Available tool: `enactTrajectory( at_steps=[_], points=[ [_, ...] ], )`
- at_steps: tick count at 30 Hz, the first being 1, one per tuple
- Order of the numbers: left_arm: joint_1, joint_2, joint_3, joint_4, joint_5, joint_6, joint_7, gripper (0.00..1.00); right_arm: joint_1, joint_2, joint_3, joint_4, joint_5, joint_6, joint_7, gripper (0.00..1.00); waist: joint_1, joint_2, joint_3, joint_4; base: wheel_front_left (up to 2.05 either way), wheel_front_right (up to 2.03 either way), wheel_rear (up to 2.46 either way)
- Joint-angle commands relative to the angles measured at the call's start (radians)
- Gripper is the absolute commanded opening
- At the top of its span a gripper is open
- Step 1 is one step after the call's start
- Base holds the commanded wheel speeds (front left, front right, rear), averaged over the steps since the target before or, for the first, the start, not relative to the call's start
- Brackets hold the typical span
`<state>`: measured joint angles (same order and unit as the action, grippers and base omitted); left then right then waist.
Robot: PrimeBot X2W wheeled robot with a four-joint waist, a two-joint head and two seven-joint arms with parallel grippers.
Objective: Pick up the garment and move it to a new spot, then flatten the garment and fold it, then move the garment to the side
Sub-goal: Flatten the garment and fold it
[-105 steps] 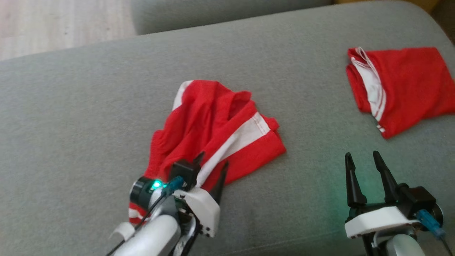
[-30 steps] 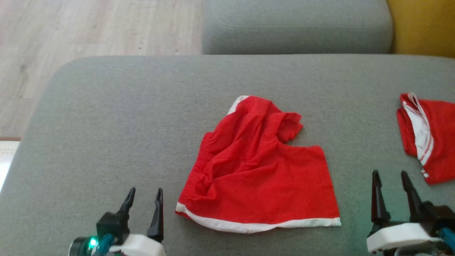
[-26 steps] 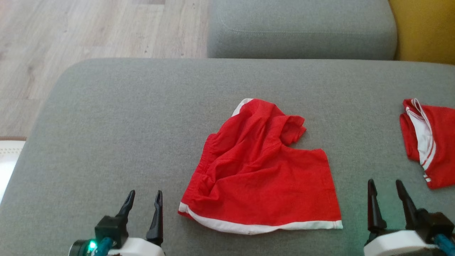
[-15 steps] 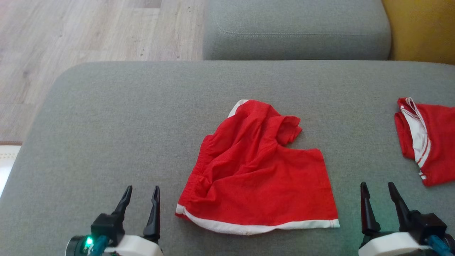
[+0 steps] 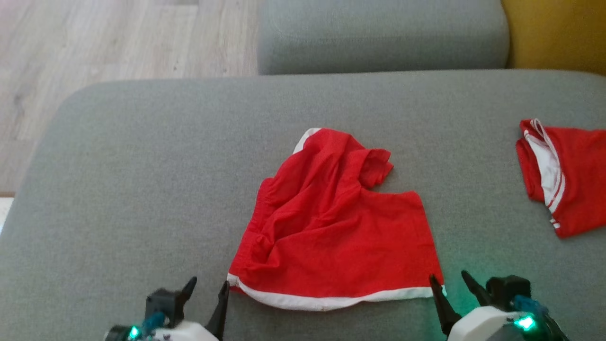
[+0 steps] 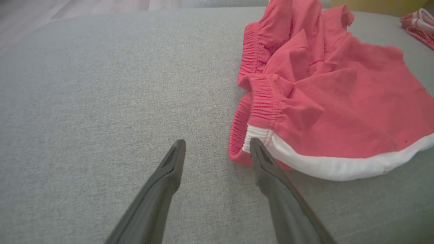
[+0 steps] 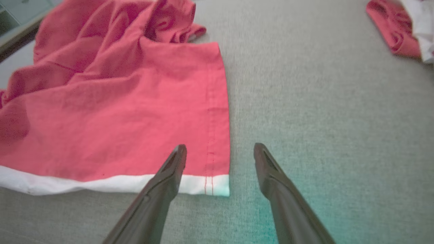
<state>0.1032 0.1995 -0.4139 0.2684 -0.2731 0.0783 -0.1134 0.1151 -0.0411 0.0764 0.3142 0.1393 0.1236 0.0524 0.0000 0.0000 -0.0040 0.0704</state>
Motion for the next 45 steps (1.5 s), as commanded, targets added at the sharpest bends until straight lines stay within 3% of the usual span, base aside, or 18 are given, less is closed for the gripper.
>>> enactTrajectory(
  at_steps=[1,4,13,20,26,32,33,34,35,36,37,42,45],
  points=[
    [-0.066,0.022,0.031,-0.032,-0.004,-0.001,0.012,1.00,-0.032,-0.009,0.025,-0.037,-0.004,0.007,0.019,1.00,0.0000,0.0000,0.011,-0.002,0.00,0.00,0.00],
    [-0.078,0.039,0.024,-0.064,-0.007,-0.007,0.079,1.00,-0.023,-0.009,0.024,-0.058,-0.006,0.007,0.103,1.00,0.0000,0.0000,0.033,-0.003,0.00,0.00,0.00],
    [-0.093,0.071,0.012,-0.124,-0.028,-0.033,0.173,1.00,-0.016,-0.009,0.041,-0.101,-0.004,0.007,0.208,1.00,0.0000,0.0000,0.085,-0.006,0.00,0.00,0.00],
    [-0.094,0.077,0.001,-0.142,-0.045,-0.050,0.187,1.00,-0.006,-0.009,0.046,-0.114,-0.007,0.007,0.231,1.00,0.0000,0.0000,0.089,-0.006,0.00,0.00,0.00],
    [-0.128,0.095,-0.028,-0.133,-0.050,-0.100,0.204,1.00,-0.016,-0.009,0.059,-0.123,-0.005,0.007,0.238,1.00,0.0000,0.0000,0.111,-0.012,0.00,0.00,0.00],
    [-0.161,0.095,-0.043,-0.107,-0.053,-0.122,0.202,1.00,-0.026,-0.009,0.066,-0.113,-0.004,0.007,0.253,1.00,0.0000,0.0000,0.125,-0.024,0.00,0.00,0.00],
    [-0.165,0.096,-0.047,-0.103,-0.053,-0.127,0.204,0.78,-0.028,-0.009,0.068,-0.110,-0.002,0.007,0.257,0.98,0.0000,0.0000,0.126,-0.026,0.00,0.00,0.00],
    [-0.167,0.094,-0.050,-0.099,-0.058,-0.131,0.207,0.49,-0.029,-0.009,0.070,-0.106,0.000,0.007,0.261,0.87,0.0000,0.0000,0.126,-0.028,0.00,0.00,0.00],
    [-0.170,0.094,-0.054,-0.094,-0.062,-0.136,0.212,0.37,-0.030,-0.009,0.072,-0.103,0.004,0.007,0.265,0.70,0.0000,0.0000,0.126,-0.030,0.00,0.00,0.00],
    [-0.171,0.094,-0.059,-0.091,-0.065,-0.140,0.216,0.24,-0.031,-0.009,0.073,-0.100,0.013,0.007,0.267,0.39,0.0000,0.0000,0.126,-0.032,0.00,0.00,0.00],
    [-0.172,0.093,-0.061,-0.087,-0.071,-0.144,0.218,0.00,-0.033,-0.009,0.074,-0.098,0.023,0.007,0.266,0.00,0.0000,0.0000,0.124,-0.033,0.00,0.00,0.00],
    [-0.164,0.098,-0.065,-0.081,-0.088,-0.153,0.224,0.00,-0.043,-0.009,0.070,-0.105,0.100,0.007,0.252,0.00,0.0000,0.0000,0.109,-0.043,0.00,0.00,0.00],
    [-0.142,0.101,-0.045,-0.123,-0.136,-0.157,0.239,0.00,-0.050,-0.009,0.050,-0.154,0.203,0.007,0.248,0.00,0.0000,0.0000,0.095,-0.056,0.00,0.00,0.00]
  ],
)
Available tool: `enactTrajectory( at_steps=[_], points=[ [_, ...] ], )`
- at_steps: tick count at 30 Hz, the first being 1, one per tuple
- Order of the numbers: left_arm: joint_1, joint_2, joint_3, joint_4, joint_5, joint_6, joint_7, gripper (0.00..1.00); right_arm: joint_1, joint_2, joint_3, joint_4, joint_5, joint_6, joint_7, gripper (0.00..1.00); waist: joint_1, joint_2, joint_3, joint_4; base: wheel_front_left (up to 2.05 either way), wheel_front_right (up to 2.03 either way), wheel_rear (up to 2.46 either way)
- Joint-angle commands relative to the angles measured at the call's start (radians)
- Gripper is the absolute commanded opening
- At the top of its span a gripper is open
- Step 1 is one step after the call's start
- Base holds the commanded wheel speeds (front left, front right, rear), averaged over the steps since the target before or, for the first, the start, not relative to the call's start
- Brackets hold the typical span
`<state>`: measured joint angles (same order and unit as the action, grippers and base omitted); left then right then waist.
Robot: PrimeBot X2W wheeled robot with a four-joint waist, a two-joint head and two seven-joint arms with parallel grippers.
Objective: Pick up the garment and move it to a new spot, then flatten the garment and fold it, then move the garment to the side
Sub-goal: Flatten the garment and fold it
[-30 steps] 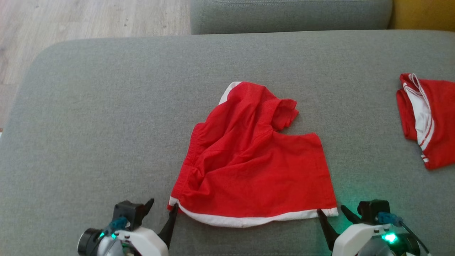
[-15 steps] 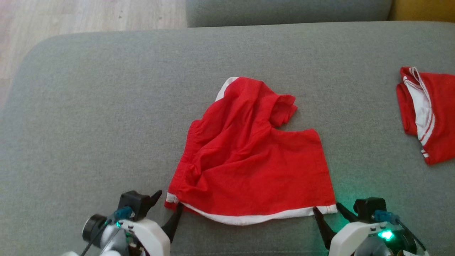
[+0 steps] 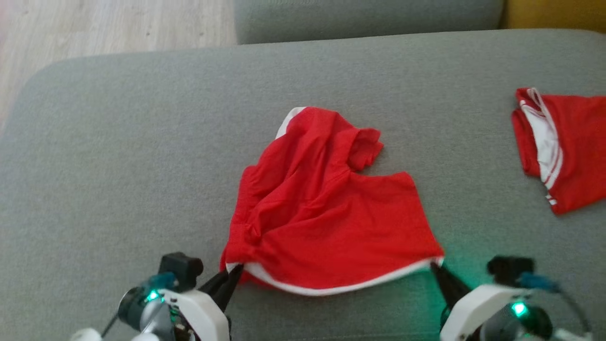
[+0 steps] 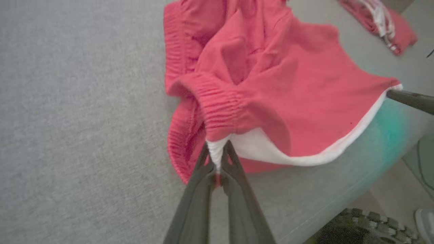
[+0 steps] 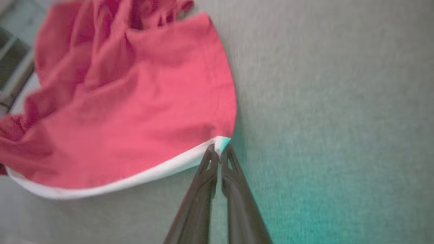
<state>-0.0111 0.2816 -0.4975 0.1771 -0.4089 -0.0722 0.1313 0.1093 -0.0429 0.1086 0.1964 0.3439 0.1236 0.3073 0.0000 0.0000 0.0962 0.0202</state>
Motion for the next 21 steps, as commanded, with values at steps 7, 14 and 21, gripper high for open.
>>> enactTrajectory(
  at_steps=[7,14,21],
  points=[
    [0.020,0.074,0.121,-0.341,-0.167,-0.018,0.106,0.00,-0.044,-0.007,-0.095,-0.334,0.204,0.007,0.091,0.00,0.0000,0.0000,-0.032,-0.032,0.00,0.00,0.00],
    [-0.008,0.105,0.205,-0.736,-0.357,-0.011,0.229,0.00,-0.073,-0.007,-0.250,-0.705,0.398,0.007,0.239,0.00,0.0000,0.0000,-0.030,-0.052,0.00,0.00,0.00],
    [-0.202,0.120,0.287,-0.955,-0.526,0.048,0.368,0.00,-0.236,-0.007,-0.368,-0.890,0.535,0.007,0.360,0.00,0.0000,0.0000,0.000,-0.069,0.00,0.00,0.00]
  ],
)
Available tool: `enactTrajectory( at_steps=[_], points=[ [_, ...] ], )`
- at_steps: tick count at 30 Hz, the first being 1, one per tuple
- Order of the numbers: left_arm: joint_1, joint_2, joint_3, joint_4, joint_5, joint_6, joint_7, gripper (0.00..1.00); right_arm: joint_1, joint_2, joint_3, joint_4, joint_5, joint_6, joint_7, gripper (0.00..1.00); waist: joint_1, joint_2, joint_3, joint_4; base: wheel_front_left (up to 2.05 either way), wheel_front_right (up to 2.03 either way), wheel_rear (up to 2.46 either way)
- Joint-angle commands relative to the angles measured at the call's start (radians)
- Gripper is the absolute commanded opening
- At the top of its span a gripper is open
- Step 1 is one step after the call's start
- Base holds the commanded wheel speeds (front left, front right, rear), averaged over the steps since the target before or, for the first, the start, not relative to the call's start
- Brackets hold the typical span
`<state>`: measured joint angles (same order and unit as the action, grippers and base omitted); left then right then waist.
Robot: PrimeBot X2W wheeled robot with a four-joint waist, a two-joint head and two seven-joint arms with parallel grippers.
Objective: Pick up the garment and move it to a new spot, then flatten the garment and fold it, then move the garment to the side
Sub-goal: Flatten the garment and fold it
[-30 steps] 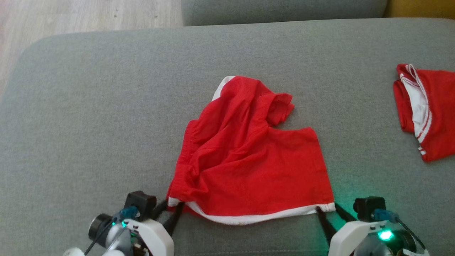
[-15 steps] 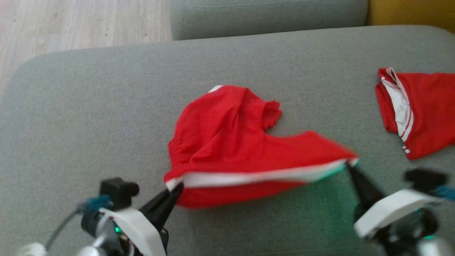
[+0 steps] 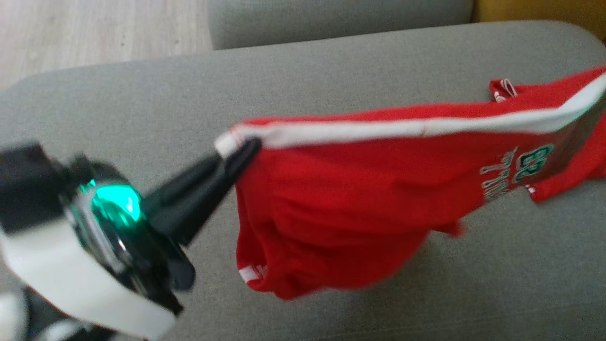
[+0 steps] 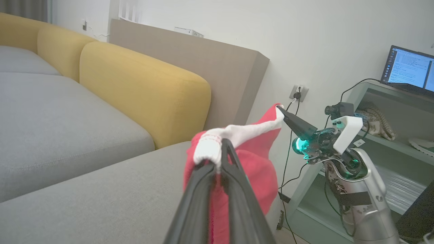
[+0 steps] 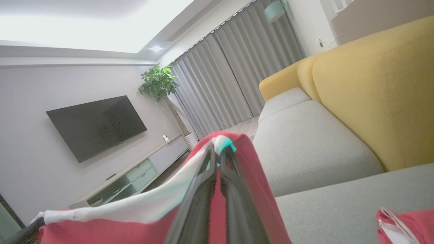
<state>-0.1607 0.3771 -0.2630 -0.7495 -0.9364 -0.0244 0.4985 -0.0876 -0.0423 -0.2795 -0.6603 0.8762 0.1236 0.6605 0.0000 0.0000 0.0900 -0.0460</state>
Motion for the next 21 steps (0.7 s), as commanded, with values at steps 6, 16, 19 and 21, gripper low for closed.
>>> enactTrajectory(
  at_steps=[6,16,19,21],
  points=[
    [-0.317,0.020,0.059,0.044,-0.067,0.076,0.131,0.00,-0.283,-0.008,-0.008,0.053,-0.068,0.007,0.125,0.00,0.0000,0.0000,0.093,-0.002,0.00,0.00,0.00],
    [-0.794,-0.055,-0.003,0.639,0.148,0.066,0.045,0.00,-0.823,-0.008,0.085,0.553,-0.379,0.007,0.031,0.00,0.0000,0.0000,0.295,0.035,0.00,0.00,0.00],
    [-0.934,-0.106,-0.017,0.841,0.230,0.039,-0.096,0.00,-1.001,-0.008,0.102,0.734,-0.435,0.007,-0.088,0.00,0.0000,0.0000,0.344,0.042,0.00,0.00,0.00],
    [-0.977,-0.124,-0.020,0.897,0.254,0.030,-0.154,0.00,-1.056,-0.008,0.102,0.790,-0.447,0.007,-0.133,0.00,0.0000,0.0000,0.360,0.044,0.00,0.00,0.00]
  ],
)
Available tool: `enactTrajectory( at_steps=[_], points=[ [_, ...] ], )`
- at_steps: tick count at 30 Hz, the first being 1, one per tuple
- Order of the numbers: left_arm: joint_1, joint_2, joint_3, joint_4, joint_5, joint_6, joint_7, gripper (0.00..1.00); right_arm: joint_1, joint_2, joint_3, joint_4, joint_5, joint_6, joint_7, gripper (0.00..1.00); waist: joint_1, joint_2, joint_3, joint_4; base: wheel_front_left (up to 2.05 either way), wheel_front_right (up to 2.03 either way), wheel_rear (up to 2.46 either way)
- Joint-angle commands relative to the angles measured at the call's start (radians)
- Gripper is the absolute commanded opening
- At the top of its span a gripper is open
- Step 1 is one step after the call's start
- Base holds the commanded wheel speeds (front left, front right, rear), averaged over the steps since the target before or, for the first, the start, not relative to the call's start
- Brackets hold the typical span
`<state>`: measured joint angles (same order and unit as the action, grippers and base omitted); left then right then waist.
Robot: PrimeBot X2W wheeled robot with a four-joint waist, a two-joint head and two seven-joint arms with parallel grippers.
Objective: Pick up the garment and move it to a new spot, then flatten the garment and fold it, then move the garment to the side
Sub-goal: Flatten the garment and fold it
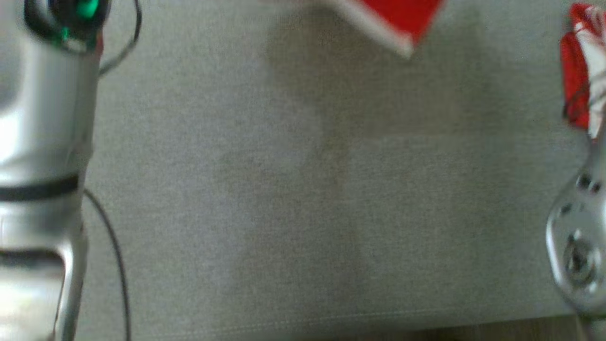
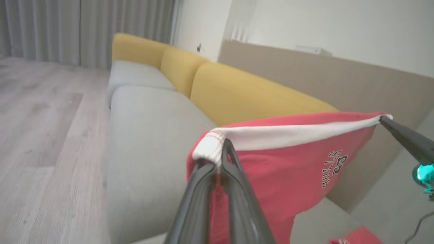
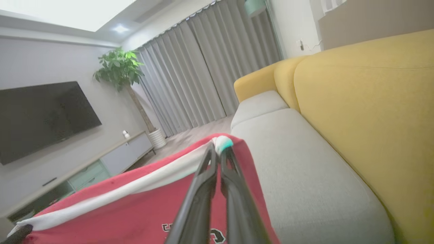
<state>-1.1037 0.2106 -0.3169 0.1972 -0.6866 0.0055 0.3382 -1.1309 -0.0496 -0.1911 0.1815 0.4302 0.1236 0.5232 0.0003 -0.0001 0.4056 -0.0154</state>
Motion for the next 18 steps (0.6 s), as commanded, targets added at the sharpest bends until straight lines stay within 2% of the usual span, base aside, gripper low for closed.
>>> enactTrajectory(
  at_steps=[1,5,7,10,14,18],
  points=[
    [-0.078,0.022,0.040,0.003,0.023,-0.007,-0.059,0.00,-0.066,-0.001,0.010,0.003,-0.010,0.007,-0.041,0.00,-0.0003,0.0001,0.066,0.013,0.00,0.00,0.00],
    [-0.188,-0.018,0.035,0.193,0.099,-0.043,-0.290,0.00,-0.204,-0.001,0.011,0.192,-0.011,0.007,-0.207,0.00,-0.0003,0.0001,0.127,0.005,0.00,0.00,0.00],
    [-0.183,-0.027,0.022,0.276,0.119,-0.065,-0.372,0.00,-0.193,-0.001,0.042,0.263,0.005,0.007,-0.263,0.00,-0.0003,0.0001,0.127,-0.002,0.00,0.00,0.00],
    [-0.118,-0.029,-0.014,0.367,0.138,-0.093,-0.448,0.00,-0.097,-0.001,0.095,0.319,0.023,0.007,-0.316,0.00,-0.0003,0.0001,0.108,-0.015,0.00,0.00,0.00],
    [0.042,-0.025,-0.078,0.385,0.138,-0.119,-0.496,0.00,0.113,-0.001,0.149,0.295,0.050,0.007,-0.334,0.00,-0.0003,0.0001,0.069,-0.025,0.00,0.00,0.00],
    [0.259,0.008,-0.131,0.298,0.122,-0.128,-0.503,0.00,0.376,-0.034,0.172,0.162,0.087,0.007,-0.303,0.00,-0.0003,0.0001,0.026,-0.026,0.00,0.00,0.00]
  ],
)
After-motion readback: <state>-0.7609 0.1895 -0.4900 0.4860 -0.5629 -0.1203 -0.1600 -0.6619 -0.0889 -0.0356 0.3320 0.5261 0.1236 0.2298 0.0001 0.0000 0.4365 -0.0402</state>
